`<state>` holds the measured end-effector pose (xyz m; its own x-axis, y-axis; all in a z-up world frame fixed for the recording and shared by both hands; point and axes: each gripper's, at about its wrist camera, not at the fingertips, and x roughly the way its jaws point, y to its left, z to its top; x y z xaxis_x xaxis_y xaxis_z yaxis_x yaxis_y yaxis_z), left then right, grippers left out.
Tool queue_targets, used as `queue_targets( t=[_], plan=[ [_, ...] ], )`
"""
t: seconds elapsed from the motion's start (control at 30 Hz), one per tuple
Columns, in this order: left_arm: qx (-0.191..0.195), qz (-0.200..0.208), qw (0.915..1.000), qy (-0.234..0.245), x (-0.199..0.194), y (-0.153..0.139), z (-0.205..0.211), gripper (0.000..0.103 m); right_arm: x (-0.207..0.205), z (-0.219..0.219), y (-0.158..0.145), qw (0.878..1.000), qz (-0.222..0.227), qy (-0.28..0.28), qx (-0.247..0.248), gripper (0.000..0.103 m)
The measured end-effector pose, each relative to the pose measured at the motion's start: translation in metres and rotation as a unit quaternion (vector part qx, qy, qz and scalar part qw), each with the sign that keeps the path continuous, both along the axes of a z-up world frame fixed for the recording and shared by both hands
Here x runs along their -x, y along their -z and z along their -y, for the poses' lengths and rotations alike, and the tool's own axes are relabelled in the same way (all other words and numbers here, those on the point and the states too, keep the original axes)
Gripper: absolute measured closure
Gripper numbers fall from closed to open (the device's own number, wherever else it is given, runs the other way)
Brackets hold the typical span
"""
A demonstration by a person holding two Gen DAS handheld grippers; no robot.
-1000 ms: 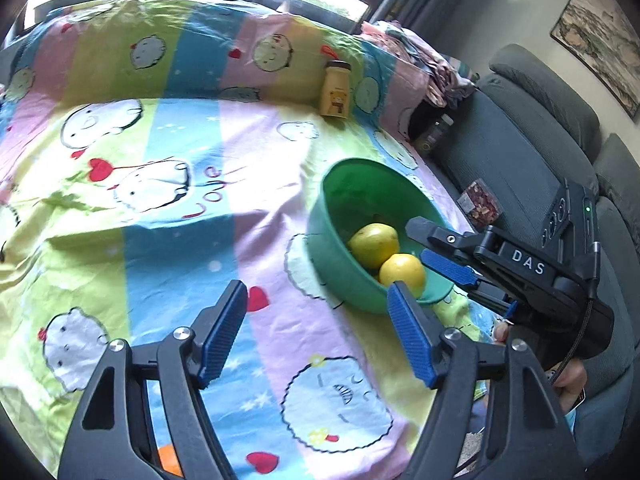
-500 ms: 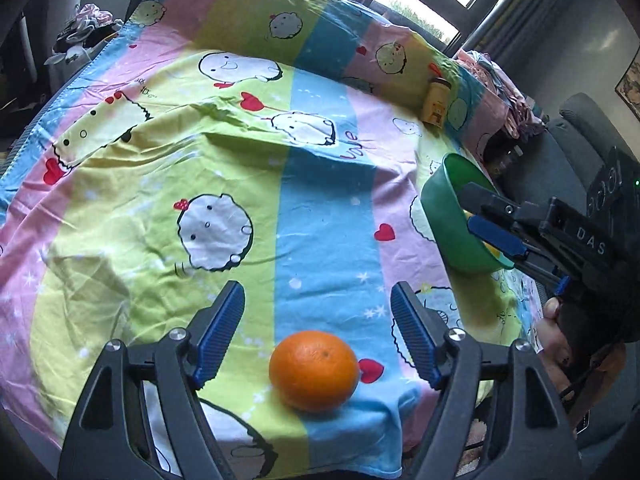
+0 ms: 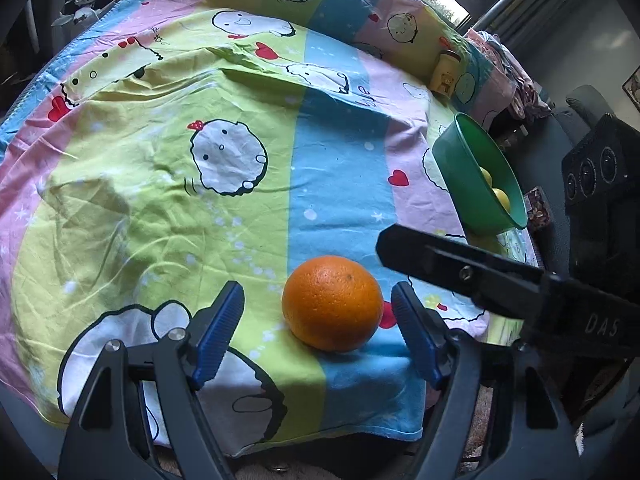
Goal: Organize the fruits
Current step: 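Move the right gripper to the orange and close around it, then lift the orange with the right gripper and carry it over the bowl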
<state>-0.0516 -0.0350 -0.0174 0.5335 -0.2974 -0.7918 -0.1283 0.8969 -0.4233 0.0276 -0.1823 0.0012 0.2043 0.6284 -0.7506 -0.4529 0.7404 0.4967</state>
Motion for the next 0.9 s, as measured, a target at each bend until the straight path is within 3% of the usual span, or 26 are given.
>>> queue_targets(
  t=[0.13,0.33,0.63,0.77,0.9],
  plan=[
    [0.007,-0.007,0.9999,0.01,0.0,0.006,0.007,0.027,0.003,-0.007,0.022,0.999,-0.049,-0.023,-0.004,0.032],
    [0.002,-0.019,0.9997,0.016,-0.002,0.014,0.016,0.027,0.002,-0.01,0.034,0.996,-0.08,-0.027,-0.012,0.032],
    [-0.007,-0.027,0.9994,0.022,-0.006,0.024,0.022,0.029,-0.002,-0.016,0.043,0.994,-0.098,-0.035,-0.017,0.032],
    [-0.012,-0.024,0.9994,0.023,-0.008,0.026,0.025,0.037,-0.002,-0.021,0.048,0.994,-0.102,-0.039,-0.009,0.032],
    [-0.021,-0.021,0.9994,0.017,-0.009,0.026,0.027,0.037,-0.002,-0.025,0.051,0.994,-0.096,-0.043,0.0,0.032]
  ],
)
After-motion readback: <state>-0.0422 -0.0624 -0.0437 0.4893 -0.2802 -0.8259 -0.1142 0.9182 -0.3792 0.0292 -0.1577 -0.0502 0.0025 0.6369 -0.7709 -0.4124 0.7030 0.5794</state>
